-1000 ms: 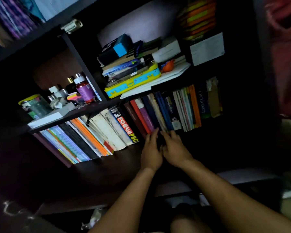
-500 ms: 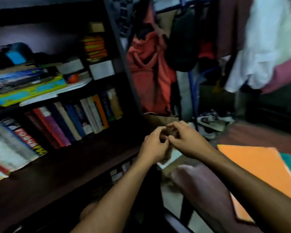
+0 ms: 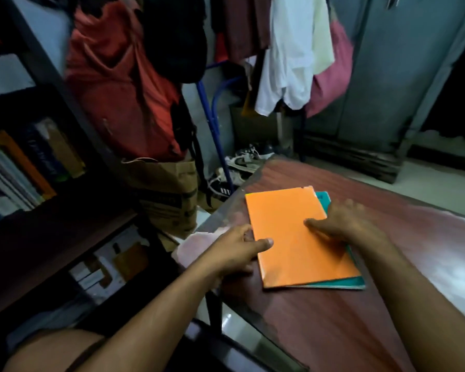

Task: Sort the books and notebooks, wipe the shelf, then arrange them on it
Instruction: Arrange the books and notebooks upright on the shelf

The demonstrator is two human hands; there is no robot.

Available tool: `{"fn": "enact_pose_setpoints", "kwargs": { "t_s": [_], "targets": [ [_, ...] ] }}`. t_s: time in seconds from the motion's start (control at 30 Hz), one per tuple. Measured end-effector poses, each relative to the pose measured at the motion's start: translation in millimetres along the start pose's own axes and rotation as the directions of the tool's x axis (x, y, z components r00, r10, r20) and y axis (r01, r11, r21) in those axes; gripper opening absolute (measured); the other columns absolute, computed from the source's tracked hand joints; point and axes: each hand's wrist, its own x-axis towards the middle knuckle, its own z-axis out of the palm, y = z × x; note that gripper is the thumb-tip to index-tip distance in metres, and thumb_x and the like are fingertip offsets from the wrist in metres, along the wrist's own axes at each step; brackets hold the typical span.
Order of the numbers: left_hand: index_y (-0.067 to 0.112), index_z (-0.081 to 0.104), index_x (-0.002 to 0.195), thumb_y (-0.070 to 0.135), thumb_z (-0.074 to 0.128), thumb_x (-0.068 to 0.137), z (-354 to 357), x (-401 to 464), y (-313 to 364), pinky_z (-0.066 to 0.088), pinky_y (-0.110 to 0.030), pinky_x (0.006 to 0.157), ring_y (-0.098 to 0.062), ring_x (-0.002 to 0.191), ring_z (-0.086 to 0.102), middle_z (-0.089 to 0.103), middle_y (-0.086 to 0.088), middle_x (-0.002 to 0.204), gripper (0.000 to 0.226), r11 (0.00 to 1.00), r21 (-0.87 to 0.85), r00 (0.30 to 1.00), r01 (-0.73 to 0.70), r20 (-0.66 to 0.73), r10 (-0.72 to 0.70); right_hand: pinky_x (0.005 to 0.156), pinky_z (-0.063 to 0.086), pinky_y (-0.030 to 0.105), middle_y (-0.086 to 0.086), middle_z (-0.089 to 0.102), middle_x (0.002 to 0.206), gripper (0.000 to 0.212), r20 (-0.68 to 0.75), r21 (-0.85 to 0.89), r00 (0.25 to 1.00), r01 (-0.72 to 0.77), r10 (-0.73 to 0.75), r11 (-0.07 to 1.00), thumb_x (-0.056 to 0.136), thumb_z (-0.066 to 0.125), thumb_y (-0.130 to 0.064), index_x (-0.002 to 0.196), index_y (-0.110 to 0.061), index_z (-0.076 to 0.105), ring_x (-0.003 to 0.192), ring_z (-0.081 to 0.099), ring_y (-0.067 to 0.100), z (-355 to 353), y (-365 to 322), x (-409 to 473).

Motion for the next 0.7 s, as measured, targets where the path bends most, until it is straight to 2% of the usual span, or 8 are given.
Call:
{"fn": "enact_pose_setpoints", "kwargs": {
  "t_s": [0.07, 0.2, 0.3, 0.4, 0.43, 0.5, 0.6, 0.7],
  "targets": [
    [0.028, 0.055, 0.088, 0.026, 0.072, 0.095, 16, 7, 2, 0.056, -0.056, 0.090, -0.021, 0.089, 0.067, 0.067, 0.014, 0.076, 0.018, 0.998, -0.064, 1.000, -0.005, -0.025, 0.003, 0.103, 0.040, 0.042, 0.020, 0.046, 0.143, 0.086, -0.024, 0.055, 1.000, 0.017, -0.016, 0.998, 0.086, 0.049, -0.078, 0.138, -0.009, 0.053, 0.130, 0.042, 0.036, 7, -6, -2],
    [0.031, 0.050, 0.086, 0.020, 0.073, 0.093, 34, 11, 4, 0.057, -0.055, 0.093, -0.025, 0.099, 0.071, 0.072, -0.006, 0.103, 0.027, 0.974, -0.219, 0.994, 0.059, -0.072, -0.076, 0.101, 0.043, 0.046, 0.018, 0.036, 0.146, 0.092, -0.069, 0.102, 0.998, 0.017, -0.010, 0.995, 0.088, 0.053, -0.072, 0.151, -0.006, 0.034, 0.132, 0.036, 0.037, 13, -19, -11],
    [0.029, 0.052, 0.088, 0.027, 0.075, 0.091, 32, 12, -1, 0.058, -0.048, 0.088, -0.024, 0.096, 0.068, 0.069, -0.001, 0.099, 0.024, 0.968, -0.238, 0.990, 0.079, -0.098, -0.105, 0.097, 0.045, 0.044, 0.019, 0.047, 0.139, 0.078, -0.030, 0.195, 0.999, 0.042, -0.037, 0.980, 0.088, 0.059, -0.067, 0.138, -0.008, 0.048, 0.125, 0.047, 0.036, 6, -13, -7],
    [0.023, 0.064, 0.110, 0.029, 0.074, 0.092, 29, 9, -5, 0.058, -0.043, 0.093, -0.023, 0.097, 0.073, 0.076, 0.000, 0.106, 0.022, 0.917, -0.382, 0.984, 0.112, -0.089, -0.157, 0.077, 0.047, 0.037, 0.011, 0.066, 0.113, 0.049, -0.018, 0.405, 0.992, 0.125, -0.128, 0.906, 0.089, 0.064, -0.059, 0.108, -0.014, 0.060, 0.094, 0.059, 0.028, 9, -22, -12],
    [0.021, 0.064, 0.115, 0.027, 0.074, 0.092, 28, 8, -8, 0.058, -0.046, 0.094, -0.024, 0.096, 0.074, 0.077, -0.001, 0.106, 0.026, 0.899, -0.426, 0.980, 0.099, -0.116, -0.163, 0.074, 0.046, 0.036, 0.008, 0.068, 0.108, 0.044, -0.024, 0.442, 0.984, 0.167, -0.174, 0.881, 0.088, 0.065, -0.056, 0.103, -0.015, 0.061, 0.091, 0.061, 0.028, 13, -32, -15],
    [0.017, 0.061, 0.125, 0.024, 0.072, 0.092, 20, 1, -13, 0.058, -0.047, 0.094, -0.025, 0.097, 0.075, 0.077, -0.002, 0.109, 0.035, 0.889, -0.452, 0.973, 0.076, -0.162, -0.165, 0.074, 0.042, 0.034, 0.001, 0.061, 0.104, 0.044, -0.002, 0.444, 0.961, 0.247, -0.275, 0.861, 0.091, 0.064, -0.052, 0.111, -0.014, 0.059, 0.099, 0.061, 0.028, 21, -55, -24],
    [0.019, 0.061, 0.122, 0.014, 0.063, 0.099, -13, -22, -27, 0.060, -0.033, 0.082, -0.020, 0.095, 0.074, 0.076, -0.002, 0.110, 0.024, 0.882, -0.470, 0.964, 0.003, -0.235, -0.128, 0.075, 0.041, 0.032, 0.002, 0.064, 0.111, 0.047, 0.066, 0.404, 0.882, 0.403, -0.466, 0.821, 0.094, 0.063, -0.052, 0.119, -0.013, 0.060, 0.102, 0.062, 0.024, 20, -93, -34],
    [0.019, 0.063, 0.121, 0.009, 0.061, 0.099, -56, -58, -40, 0.059, -0.029, 0.078, -0.016, 0.092, 0.074, 0.077, -0.001, 0.110, 0.024, 0.834, -0.544, 0.942, -0.092, -0.320, -0.105, 0.071, 0.058, 0.038, 0.000, 0.068, 0.104, 0.034, 0.180, 0.438, 0.724, 0.547, -0.666, 0.713, 0.095, 0.066, -0.045, 0.115, -0.020, 0.059, 0.084, 0.068, 0.017, 1, -130, -42]
  ]
}}
